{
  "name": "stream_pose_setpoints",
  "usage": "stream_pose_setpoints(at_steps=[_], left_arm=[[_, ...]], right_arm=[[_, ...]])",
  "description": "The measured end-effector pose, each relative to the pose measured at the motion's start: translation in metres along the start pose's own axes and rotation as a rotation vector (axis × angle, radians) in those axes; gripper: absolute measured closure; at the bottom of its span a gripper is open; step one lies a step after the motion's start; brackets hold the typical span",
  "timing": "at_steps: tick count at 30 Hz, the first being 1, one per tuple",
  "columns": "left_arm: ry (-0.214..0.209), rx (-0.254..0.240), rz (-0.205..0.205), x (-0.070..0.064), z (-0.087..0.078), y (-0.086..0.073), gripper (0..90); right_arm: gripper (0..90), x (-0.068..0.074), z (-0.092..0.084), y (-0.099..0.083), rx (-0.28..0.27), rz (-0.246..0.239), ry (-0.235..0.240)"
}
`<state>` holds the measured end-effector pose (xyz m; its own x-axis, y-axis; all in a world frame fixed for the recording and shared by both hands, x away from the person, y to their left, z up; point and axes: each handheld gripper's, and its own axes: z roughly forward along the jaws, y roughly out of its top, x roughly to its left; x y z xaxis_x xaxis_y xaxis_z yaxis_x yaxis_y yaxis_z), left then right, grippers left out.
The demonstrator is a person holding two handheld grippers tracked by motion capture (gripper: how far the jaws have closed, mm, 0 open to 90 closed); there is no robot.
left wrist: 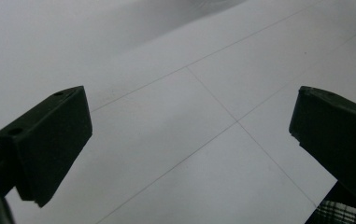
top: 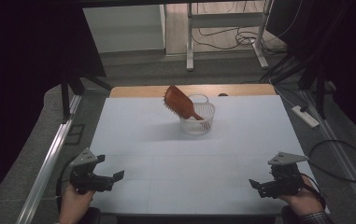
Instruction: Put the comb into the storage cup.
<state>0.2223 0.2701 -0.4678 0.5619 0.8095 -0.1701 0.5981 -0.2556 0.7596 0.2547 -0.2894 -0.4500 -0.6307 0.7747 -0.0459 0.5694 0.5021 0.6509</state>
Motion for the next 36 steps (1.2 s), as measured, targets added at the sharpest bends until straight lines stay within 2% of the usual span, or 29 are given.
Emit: stream_pose_setpoints(at_steps=[19,36], left_arm=[[0.021,0.011,-0.025,0.003,-0.011,-0.014,0.1],[0.047,0.059,-0.008,0.0,-0.011,-0.02,0.1]], right_arm=[[0.0,0.0,0.0,0.0,0.002,0.0,-0.001],[0.0,0.0,0.0,0.0,0.001,0.006,-0.003]])
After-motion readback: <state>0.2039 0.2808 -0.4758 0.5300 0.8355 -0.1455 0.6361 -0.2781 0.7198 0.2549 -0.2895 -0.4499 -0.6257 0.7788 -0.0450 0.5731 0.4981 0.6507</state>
